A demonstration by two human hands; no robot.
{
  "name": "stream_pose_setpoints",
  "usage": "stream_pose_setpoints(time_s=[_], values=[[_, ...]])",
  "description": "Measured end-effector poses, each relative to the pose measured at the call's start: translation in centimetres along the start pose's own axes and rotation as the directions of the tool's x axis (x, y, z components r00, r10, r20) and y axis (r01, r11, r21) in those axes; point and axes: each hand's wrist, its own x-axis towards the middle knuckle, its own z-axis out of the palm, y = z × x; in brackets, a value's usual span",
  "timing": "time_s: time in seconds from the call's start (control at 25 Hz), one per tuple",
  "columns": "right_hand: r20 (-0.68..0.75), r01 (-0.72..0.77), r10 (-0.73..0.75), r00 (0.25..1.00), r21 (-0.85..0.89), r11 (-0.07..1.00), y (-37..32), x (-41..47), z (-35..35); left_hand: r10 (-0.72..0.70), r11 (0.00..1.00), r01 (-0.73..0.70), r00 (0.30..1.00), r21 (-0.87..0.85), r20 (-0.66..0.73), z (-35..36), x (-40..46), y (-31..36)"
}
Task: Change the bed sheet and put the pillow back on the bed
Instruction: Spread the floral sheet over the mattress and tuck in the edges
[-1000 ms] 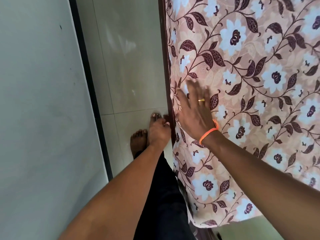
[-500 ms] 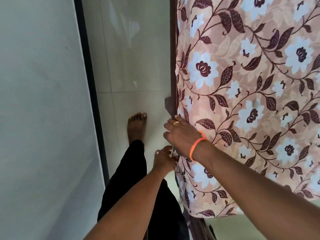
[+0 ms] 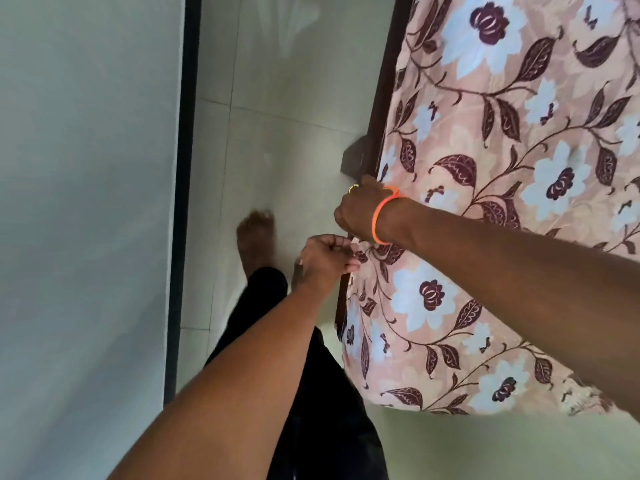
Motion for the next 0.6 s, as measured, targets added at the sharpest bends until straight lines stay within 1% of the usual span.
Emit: stream_pose_setpoints(time_s=[0.04, 0.08, 0.12, 0.16, 0.2, 0.28, 0.32, 0.36, 0.4, 0.48, 0.52, 0.6], values=[[-0.036, -0.003, 0.001, 0.999, -0.047, 0.999, -0.7, 0.3, 0.6, -0.019, 0.996, 0.020, 1.000, -0.082, 0.012, -0.3, -0.4, -0.5], [-0.063, -0.017, 0.011, 0.998, -0.087, 0.996, -1.2, 0.6, 1.0, -0.010, 0.990, 0.010, 1.000, -0.140, -0.005, -0.5, -1.0, -0.9], [-0.077, -0.031, 0.023, 0.997, -0.108, 0.994, -1.7, 0.8, 1.3, 0.001, 0.989, -0.009, 0.999, -0.151, -0.053, -0.5, -1.7, -1.4], [-0.090, -0.041, 0.029, 0.995, -0.128, 0.991, -2.0, 1.0, 1.4, 0.022, 0.993, -0.036, 0.993, -0.113, -0.119, -0.4, -2.4, -1.9], [-0.101, -0.048, 0.033, 0.994, -0.152, 0.987, -2.4, 1.2, 1.5, 0.065, 0.997, -0.069, 0.980, -0.018, -0.187, -0.2, -3.3, -2.3], [-0.132, -0.072, 0.049, 0.990, -0.181, 0.981, -3.0, 1.0, 1.5, 0.149, 0.975, -0.098, 0.953, 0.198, -0.265, 0.1, -5.7, -3.0], [-0.150, -0.085, 0.062, 0.987, -0.157, 0.984, -3.4, 0.7, 1.2, 0.155, 0.959, -0.072, 0.943, 0.273, -0.294, 0.1, -6.8, -3.6], [-0.154, -0.090, 0.073, 0.985, -0.108, 0.990, -3.8, 0.2, 0.8, 0.126, 0.947, -0.020, 0.941, 0.320, -0.313, -0.1, -7.6, -4.1], [-0.136, -0.081, 0.073, 0.988, -0.051, 0.995, -4.5, -0.3, 0.7, 0.085, 0.940, 0.028, 0.946, 0.341, -0.313, -0.2, -8.2, -4.5], [-0.061, -0.067, 0.069, 0.996, 0.036, 0.997, -6.6, -1.3, 0.9, 0.014, 0.937, 0.073, 0.969, 0.342, -0.246, -0.2, -8.5, -5.6], [-0.029, -0.067, 0.068, 0.997, 0.037, 0.997, -7.8, -1.7, 1.3, 0.022, 0.933, 0.051, 0.980, 0.355, -0.199, -0.3, -8.3, -6.1], [0.042, -0.080, 0.082, 0.996, -0.040, 0.996, -9.8, -1.9, 2.7, 0.067, 0.930, -0.008, 0.987, 0.368, -0.147, -0.1, -8.2, -6.7]])
